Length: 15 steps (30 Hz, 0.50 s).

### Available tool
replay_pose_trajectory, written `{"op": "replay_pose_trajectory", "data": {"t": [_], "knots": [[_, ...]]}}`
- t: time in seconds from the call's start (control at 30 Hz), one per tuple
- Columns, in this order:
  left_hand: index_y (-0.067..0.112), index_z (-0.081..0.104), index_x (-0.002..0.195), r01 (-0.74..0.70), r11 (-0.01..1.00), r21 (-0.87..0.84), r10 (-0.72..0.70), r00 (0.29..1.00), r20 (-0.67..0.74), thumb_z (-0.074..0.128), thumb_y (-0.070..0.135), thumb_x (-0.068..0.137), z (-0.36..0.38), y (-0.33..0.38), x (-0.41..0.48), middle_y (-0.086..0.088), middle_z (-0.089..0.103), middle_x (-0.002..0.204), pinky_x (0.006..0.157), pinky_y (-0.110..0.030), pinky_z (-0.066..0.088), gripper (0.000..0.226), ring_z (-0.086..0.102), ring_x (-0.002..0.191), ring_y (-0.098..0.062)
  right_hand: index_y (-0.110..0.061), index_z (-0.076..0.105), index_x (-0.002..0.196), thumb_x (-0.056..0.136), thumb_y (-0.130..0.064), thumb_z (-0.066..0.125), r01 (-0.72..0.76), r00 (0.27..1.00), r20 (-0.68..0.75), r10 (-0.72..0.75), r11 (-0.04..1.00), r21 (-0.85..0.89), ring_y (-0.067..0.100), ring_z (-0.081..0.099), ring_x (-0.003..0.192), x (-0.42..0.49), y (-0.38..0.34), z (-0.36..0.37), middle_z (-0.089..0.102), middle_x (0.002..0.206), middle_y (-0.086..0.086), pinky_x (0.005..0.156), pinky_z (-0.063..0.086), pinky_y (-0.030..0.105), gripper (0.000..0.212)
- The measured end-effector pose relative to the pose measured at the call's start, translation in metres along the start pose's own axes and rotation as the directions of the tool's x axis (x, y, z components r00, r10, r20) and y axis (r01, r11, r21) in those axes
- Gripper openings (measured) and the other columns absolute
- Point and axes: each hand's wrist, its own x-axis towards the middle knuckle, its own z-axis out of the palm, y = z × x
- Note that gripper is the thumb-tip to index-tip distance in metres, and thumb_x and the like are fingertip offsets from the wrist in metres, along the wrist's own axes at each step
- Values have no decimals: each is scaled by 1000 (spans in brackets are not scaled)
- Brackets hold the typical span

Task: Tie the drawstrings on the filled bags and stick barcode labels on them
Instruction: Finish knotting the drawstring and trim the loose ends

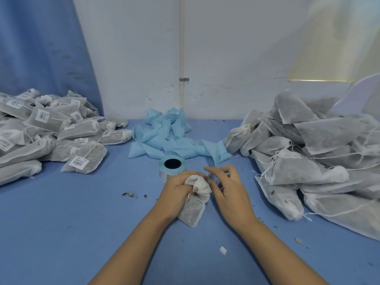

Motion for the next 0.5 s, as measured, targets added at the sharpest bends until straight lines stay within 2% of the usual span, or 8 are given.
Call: {"op": "replay_pose_trajectory", "data": {"t": [0.07,0.13,0.2,0.27,0.33,0.43,0.47,0.5], "knots": [[4,45,73,-28,996,88,27,1000,11,25,-28,76,-3,-5,3,-1,42,57,55,-19,39,38,40,56,-12,-28,63,115,96,-24,54,-18,1000,-8,18,999,-41,7,55,84,0,0,2,46,104,-13,69,50,29,21],[5,46,64,-60,985,163,64,998,-20,35,-20,74,-4,-8,4,-6,41,60,60,-27,39,29,40,60,-18,-21,63,104,96,-24,54,-32,999,-32,30,998,-61,11,54,86,1,0,3,48,99,-10,71,48,30,13],[-7,48,62,-94,978,187,107,993,-59,31,-22,76,-4,-9,2,-10,38,69,60,-30,40,27,41,62,-20,-17,61,94,96,-19,54,-27,998,-56,23,997,-73,13,52,84,2,0,3,50,94,-7,72,45,31,7],[-17,50,68,-102,981,163,120,987,-107,25,-30,76,-6,-11,2,-10,41,71,60,-20,44,29,46,62,-14,-16,59,92,95,-16,53,-40,996,-81,35,997,-68,14,51,86,2,2,3,51,93,-6,74,43,29,7],[-10,56,70,-62,986,156,83,988,-134,28,-30,77,-8,-12,3,-8,48,66,62,-18,45,35,48,64,-14,-17,61,98,95,-15,55,-66,993,-99,63,998,-22,11,52,88,2,3,1,55,96,-6,77,41,24,7],[2,55,64,-34,981,193,57,992,-115,22,-28,79,-11,-12,4,1,48,56,55,-15,44,48,47,54,-8,-20,59,122,94,-12,57,-145,987,-48,154,977,156,3,54,98,0,2,-2,58,112,-11,87,44,18,30],[1,53,66,-9,985,171,28,994,-105,22,-28,79,-12,-11,5,2,48,55,54,-15,43,45,46,52,-7,-21,55,129,93,-10,57,-161,986,-15,167,968,191,2,54,104,0,2,-2,57,117,-13,91,44,18,37],[-1,55,70,70,995,77,-64,995,-83,26,-26,80,-13,-11,8,4,52,57,56,-14,45,40,50,53,-7,-21,52,133,93,-9,57,-166,986,14,167,965,203,2,53,108,0,1,-2,56,120,-15,94,43,18,42]]}}
